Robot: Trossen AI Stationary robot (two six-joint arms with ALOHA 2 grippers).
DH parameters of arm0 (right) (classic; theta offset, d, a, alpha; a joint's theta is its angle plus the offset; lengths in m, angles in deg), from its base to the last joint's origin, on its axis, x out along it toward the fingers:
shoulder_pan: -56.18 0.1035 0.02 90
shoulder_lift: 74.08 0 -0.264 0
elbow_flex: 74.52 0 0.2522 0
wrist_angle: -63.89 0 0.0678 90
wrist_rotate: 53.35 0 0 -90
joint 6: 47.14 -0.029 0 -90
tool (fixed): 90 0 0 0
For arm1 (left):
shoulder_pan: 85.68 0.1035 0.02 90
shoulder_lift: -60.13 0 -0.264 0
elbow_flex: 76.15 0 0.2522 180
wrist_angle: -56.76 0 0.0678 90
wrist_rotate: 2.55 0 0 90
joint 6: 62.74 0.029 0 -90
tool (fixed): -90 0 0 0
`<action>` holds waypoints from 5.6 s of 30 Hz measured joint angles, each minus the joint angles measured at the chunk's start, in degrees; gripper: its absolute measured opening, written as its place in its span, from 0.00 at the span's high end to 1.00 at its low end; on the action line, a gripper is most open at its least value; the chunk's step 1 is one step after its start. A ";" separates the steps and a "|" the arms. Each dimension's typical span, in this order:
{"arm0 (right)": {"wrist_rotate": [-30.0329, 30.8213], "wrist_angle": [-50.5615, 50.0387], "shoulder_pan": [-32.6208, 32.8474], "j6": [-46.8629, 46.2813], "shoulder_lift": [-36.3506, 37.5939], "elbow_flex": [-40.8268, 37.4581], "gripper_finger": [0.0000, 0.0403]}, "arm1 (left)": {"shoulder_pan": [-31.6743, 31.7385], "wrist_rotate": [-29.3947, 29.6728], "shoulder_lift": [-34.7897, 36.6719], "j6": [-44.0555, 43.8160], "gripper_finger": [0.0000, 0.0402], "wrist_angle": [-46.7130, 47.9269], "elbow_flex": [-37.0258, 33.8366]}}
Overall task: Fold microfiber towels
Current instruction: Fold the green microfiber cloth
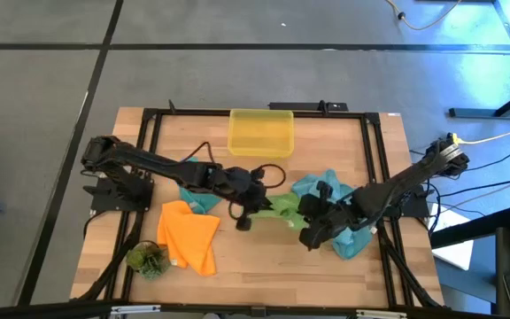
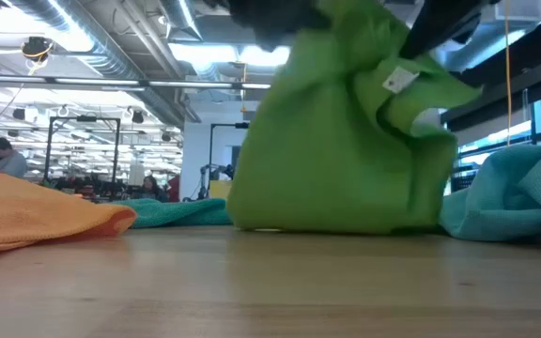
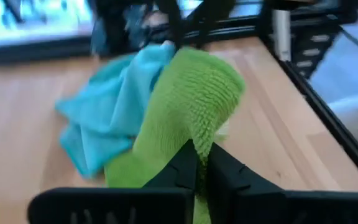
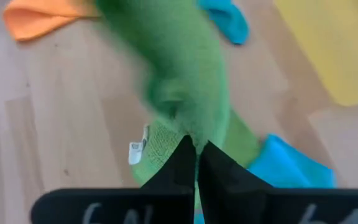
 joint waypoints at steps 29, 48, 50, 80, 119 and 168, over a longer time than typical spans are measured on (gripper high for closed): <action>-5.92 -12.03 -11.79 14.63 -0.02 21.21 0.99 | -16.81 36.10 -5.01 21.94 0.67 -19.83 0.01; -5.92 -9.26 -20.76 18.06 -0.02 21.24 0.98 | -15.33 53.31 -16.59 17.90 0.65 -42.58 0.04; -6.19 -8.32 -21.83 19.04 -0.02 21.26 0.98 | -14.51 58.47 -17.12 19.80 0.63 -42.70 0.04; -11.69 -4.41 -27.84 21.70 -0.02 21.26 0.98 | -8.45 87.52 -34.91 33.86 0.42 -41.21 22.08; -21.14 -18.64 -23.38 28.67 -0.06 20.69 0.98 | -15.35 83.20 -13.55 35.56 1.00 -38.05 4.53; -24.49 -9.38 -8.80 30.22 -0.97 8.51 1.00 | -27.85 62.79 1.14 -8.86 1.00 19.08 3.21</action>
